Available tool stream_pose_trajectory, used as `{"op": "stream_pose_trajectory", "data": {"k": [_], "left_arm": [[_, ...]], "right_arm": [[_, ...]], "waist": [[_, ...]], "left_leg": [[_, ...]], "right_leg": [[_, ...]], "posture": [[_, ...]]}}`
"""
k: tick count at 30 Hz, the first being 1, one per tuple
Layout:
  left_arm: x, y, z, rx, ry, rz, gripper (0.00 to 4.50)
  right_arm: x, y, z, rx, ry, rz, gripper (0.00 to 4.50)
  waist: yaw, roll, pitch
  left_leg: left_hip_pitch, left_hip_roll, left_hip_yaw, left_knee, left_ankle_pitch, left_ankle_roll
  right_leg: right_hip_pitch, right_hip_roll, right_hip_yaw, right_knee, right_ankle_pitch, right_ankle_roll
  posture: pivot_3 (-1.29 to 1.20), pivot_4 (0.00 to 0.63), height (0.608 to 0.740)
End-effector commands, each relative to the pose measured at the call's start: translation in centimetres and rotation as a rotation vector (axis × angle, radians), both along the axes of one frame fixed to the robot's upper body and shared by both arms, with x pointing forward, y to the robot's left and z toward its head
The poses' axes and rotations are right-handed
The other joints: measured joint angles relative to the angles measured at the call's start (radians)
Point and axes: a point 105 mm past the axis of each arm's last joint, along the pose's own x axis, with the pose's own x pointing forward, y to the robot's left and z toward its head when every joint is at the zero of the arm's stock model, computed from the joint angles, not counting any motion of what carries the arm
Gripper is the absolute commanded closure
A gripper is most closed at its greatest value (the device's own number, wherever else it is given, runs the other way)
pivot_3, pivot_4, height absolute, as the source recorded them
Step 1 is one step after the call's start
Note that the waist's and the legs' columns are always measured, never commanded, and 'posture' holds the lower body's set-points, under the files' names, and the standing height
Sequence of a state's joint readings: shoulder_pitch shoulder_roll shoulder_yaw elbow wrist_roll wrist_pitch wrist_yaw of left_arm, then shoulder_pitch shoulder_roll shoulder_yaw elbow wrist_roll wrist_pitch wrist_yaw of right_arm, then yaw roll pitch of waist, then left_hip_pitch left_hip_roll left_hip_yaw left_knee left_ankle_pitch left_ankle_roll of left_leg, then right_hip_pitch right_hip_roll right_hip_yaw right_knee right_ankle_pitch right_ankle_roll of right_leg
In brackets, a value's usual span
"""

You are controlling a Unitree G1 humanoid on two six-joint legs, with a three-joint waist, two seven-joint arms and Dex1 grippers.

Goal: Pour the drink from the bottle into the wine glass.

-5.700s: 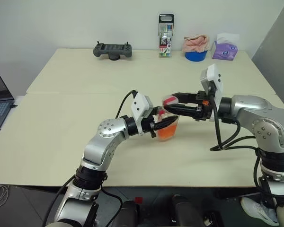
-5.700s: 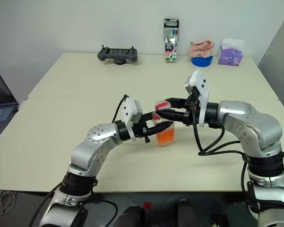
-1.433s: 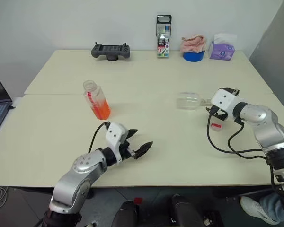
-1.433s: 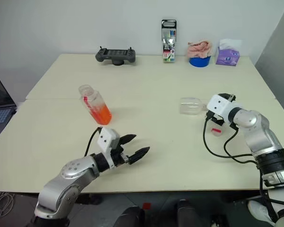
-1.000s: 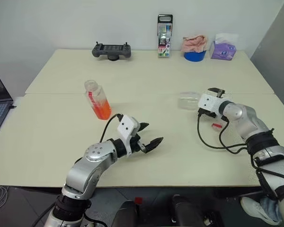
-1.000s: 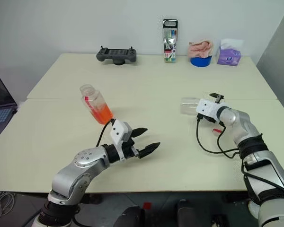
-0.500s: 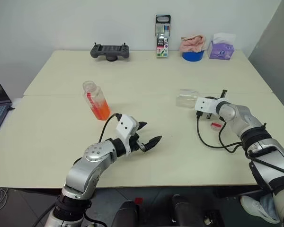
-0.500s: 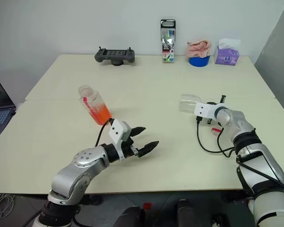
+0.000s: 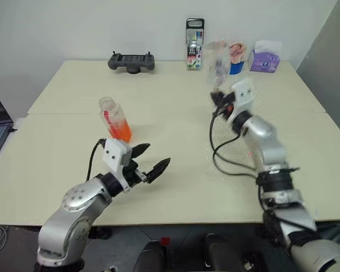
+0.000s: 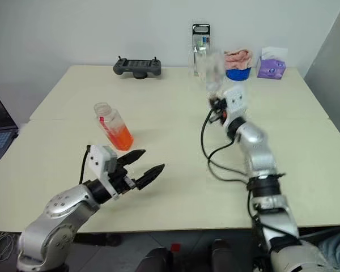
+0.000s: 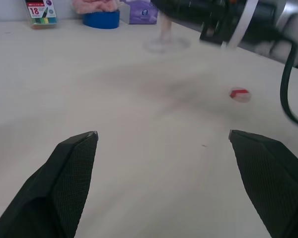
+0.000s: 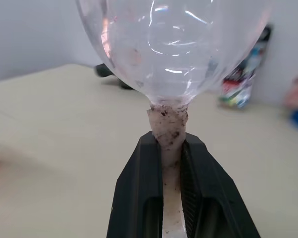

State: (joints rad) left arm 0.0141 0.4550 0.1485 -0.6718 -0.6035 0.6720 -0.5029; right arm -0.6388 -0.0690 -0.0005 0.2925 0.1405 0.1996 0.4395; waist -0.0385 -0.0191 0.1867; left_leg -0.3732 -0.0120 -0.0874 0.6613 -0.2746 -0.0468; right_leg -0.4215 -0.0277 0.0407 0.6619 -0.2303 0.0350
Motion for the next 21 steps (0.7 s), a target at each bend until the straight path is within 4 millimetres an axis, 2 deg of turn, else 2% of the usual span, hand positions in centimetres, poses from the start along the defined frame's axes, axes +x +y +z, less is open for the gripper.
{"op": "stream_pose_trajectory", "data": {"k": [1, 5, 8, 13, 17, 21], "left_arm": [[-0.8, 0.1, 0.8, 0.005, -0.022, 0.003, 0.00], [-0.8, 0.1, 0.5, 0.014, -0.011, 0.012, 0.00], [-0.6, 0.2, 0.5, 0.013, -0.013, 0.022, 0.00], [-0.4, 0.3, 0.4, 0.016, -0.011, 0.030, 0.00], [-0.4, 0.6, 0.2, 0.021, -0.003, 0.038, 0.00], [0.0, 0.8, -0.1, 0.023, 0.005, 0.044, 0.00]], "right_arm": [[-0.8, 2.0, 0.7, 0.021, -0.055, 0.039, 4.32], [-1.3, 4.1, -2.0, -0.002, 0.000, 0.058, 4.32], [-1.5, 4.5, -3.3, -0.026, 0.016, 0.062, 4.32], [-2.2, 3.3, -5.9, -0.119, 0.042, 0.070, 4.32], [-3.0, 1.2, -8.1, -0.183, 0.097, 0.089, 4.32], [-3.4, 1.1, -8.6, -0.200, 0.127, 0.125, 4.32]], "waist": [[0.000, 0.001, 0.001], [0.000, 0.001, 0.000], [-0.001, 0.001, 0.000], [-0.001, 0.000, 0.000], [0.003, 0.000, 0.000], [0.006, 0.000, -0.001]], "left_leg": [[0.000, 0.000, 0.000, 0.000, 0.000, 0.000], [0.001, 0.001, 0.001, 0.000, 0.000, 0.000], [0.002, 0.003, 0.002, -0.001, 0.000, 0.000], [0.005, 0.003, 0.003, -0.001, 0.000, -0.001], [0.007, 0.003, 0.003, -0.002, -0.001, -0.001], [0.011, 0.003, 0.003, -0.002, -0.001, 0.000]], "right_leg": [[0.000, 0.000, 0.000, 0.000, 0.000, 0.000], [0.000, 0.002, 0.001, 0.000, 0.000, 0.000], [0.001, 0.004, 0.001, -0.001, 0.000, 0.000], [0.002, 0.006, 0.002, -0.001, 0.000, -0.001], [0.004, 0.006, 0.002, -0.001, 0.000, 0.000], [0.010, 0.006, 0.001, -0.004, -0.002, 0.002]], "posture": [[0.00, 0.150, 0.740], [0.00, 0.150, 0.740], [0.00, 0.150, 0.740], [0.00, 0.150, 0.740], [0.00, 0.150, 0.740], [0.00, 0.150, 0.740]]}}
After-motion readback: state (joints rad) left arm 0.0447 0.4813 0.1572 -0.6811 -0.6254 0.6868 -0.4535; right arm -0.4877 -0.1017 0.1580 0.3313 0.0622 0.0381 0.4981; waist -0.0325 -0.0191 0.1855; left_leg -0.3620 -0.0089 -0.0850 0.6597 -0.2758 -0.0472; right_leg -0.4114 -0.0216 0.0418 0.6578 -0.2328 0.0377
